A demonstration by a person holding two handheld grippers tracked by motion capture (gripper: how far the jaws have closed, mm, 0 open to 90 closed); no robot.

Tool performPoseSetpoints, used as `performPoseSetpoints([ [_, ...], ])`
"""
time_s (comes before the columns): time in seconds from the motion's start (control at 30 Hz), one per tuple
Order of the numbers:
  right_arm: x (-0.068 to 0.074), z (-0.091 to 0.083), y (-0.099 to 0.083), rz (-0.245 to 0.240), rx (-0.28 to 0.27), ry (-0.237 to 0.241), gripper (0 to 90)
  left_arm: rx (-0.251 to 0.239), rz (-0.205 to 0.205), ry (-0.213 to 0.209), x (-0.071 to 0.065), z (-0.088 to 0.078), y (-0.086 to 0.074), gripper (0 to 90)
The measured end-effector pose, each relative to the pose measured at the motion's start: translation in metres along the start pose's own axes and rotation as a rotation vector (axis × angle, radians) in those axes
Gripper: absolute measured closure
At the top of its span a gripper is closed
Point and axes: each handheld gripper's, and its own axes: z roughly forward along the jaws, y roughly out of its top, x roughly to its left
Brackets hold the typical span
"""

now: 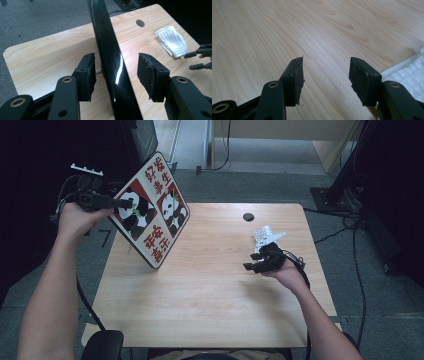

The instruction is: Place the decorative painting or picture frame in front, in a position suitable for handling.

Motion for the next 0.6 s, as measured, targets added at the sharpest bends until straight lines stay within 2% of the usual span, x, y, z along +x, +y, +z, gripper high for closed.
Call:
performPoseSetpoints([
  [0.17,0.000,-0.001,0.000,0.002,-0.004,0.000,45.6,0.013,-0.002,-0.007,0.003,0.006,0.012,49.6],
  [0.27,0.000,-0.001,0.000,0.002,-0.006,0.001,45.6,0.037,0.018,0.005,0.002,0.011,0.021,49.8],
  [0.37,-0.001,-0.002,0.000,0.001,-0.008,0.002,45.6,0.040,0.019,0.009,0.002,0.014,0.027,50.0],
  [0.4,-0.001,-0.002,0.000,0.004,-0.006,0.003,45.6,0.064,0.030,0.019,0.003,0.018,0.032,50.3],
  [0.6,-0.001,-0.003,0.000,0.002,-0.012,0.005,45.6,0.075,0.030,0.024,0.007,0.020,0.047,51.2],
])
